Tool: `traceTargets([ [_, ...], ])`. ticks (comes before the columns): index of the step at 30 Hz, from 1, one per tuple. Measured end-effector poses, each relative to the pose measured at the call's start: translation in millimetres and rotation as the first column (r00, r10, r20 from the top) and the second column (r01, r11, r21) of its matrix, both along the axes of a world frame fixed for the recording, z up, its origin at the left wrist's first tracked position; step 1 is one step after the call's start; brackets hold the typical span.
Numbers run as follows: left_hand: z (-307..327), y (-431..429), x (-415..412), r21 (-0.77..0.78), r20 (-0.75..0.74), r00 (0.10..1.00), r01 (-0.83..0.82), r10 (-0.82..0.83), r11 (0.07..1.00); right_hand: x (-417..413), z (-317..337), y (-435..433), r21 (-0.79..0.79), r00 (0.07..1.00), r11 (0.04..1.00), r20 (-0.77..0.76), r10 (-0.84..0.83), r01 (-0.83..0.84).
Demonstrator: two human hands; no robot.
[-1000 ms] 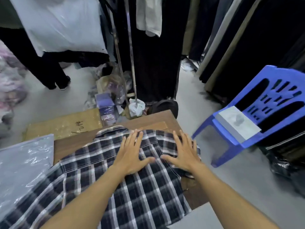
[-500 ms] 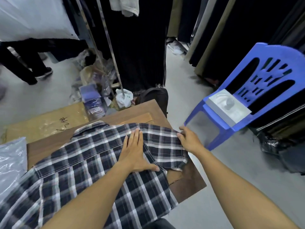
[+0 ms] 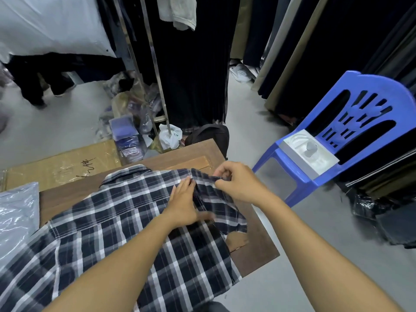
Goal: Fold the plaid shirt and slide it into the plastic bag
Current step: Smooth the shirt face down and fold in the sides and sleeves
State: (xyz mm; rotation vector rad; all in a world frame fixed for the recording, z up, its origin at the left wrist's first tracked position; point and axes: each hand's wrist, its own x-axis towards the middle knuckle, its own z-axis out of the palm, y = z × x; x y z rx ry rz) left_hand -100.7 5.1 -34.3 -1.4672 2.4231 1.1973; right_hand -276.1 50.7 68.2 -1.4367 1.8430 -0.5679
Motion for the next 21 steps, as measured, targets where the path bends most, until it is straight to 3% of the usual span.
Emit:
traceTargets([
  [2,7,-8,6,0.028,-0.222,0.94,-0.257,0.257,0.966,24,1,2,0.021,0.996,0.997,0.039,0.078,-0.079],
  [4,12,-18,14,0.255,-0.268,0.767,-0.527,0.583,0.811,50,-9,5,0.059,0.984,0.987,0.105,0.143,-0.15],
  [6,15,-26,23,0.631,-0.201,0.598,-0.527,0.776,0.57,73,-23,10,0.113,0.969,0.968,0.127,0.21,-0.225],
  [7,12,-29,29,0.736,-0.169,0.589,-0.459,0.791,0.499,82,-29,13,0.157,0.958,0.948,0.12,0.259,-0.276],
  [9,11,-29,36,0.762,-0.12,0.676,-0.407,0.727,0.504,94,-41,20,0.242,0.93,0.899,0.132,0.343,-0.365],
  [11,6,-26,38,0.665,-0.104,0.736,-0.448,0.669,0.597,94,-49,23,0.229,0.935,0.908,0.13,0.329,-0.351],
  [13,-4,-25,36,0.526,-0.096,0.768,-0.501,0.633,0.687,82,-58,22,0.113,0.955,0.952,-0.064,0.291,-0.283],
  [15,-11,-24,33,0.386,-0.074,0.798,-0.529,0.597,0.755,68,-72,23,0.053,0.872,0.935,-0.346,0.347,-0.351],
  [17,-9,-23,31,0.2,-0.082,0.829,-0.531,0.554,0.824,59,-88,29,0.107,0.756,0.873,-0.456,0.469,-0.476],
  [19,-6,-18,31,-0.09,-0.047,0.909,-0.417,0.414,0.905,55,-104,35,0.17,0.671,0.821,-0.5,0.548,-0.545],
  [21,-10,-11,34,-0.418,0.097,0.97,-0.165,0.225,0.893,53,-116,40,0.191,0.63,0.809,-0.538,0.56,-0.556],
])
